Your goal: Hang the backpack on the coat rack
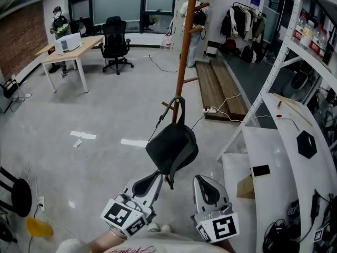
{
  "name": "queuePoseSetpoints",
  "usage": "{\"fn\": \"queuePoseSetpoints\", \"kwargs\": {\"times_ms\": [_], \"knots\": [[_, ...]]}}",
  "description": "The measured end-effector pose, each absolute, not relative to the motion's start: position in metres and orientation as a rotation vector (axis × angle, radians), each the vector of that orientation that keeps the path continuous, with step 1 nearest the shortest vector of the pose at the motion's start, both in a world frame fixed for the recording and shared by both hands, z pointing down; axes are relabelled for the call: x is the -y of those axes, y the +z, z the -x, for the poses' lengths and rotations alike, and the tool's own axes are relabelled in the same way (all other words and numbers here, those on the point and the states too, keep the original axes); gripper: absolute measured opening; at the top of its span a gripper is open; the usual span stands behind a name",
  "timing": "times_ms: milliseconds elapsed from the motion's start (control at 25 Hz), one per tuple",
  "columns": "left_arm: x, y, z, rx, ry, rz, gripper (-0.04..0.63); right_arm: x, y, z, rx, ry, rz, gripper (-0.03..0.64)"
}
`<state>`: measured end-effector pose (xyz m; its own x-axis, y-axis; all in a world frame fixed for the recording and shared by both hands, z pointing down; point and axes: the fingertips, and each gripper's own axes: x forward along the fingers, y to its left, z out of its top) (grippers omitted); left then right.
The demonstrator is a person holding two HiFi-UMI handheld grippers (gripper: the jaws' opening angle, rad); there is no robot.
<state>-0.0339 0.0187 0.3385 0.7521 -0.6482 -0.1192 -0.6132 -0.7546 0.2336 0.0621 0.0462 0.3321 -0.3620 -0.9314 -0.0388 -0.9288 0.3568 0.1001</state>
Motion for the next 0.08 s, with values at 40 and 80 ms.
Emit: {"fn": "queuePoseSetpoints", "kwargs": {"times_ms": [40,80], "knots": [[-0.0188,0.3385,0.0337,1.005,-0.289,-2.77,0.021,-0.0463,0.3322,-0.0622,2.566,-0.164,-1.76,0.017],[-0.0188,0.3385,0.0336,1.004,-0.289,-2.77,0.021,-0.0463,0.3322,-0.0623,2.565,-0.164,-1.76,0.017]]}}
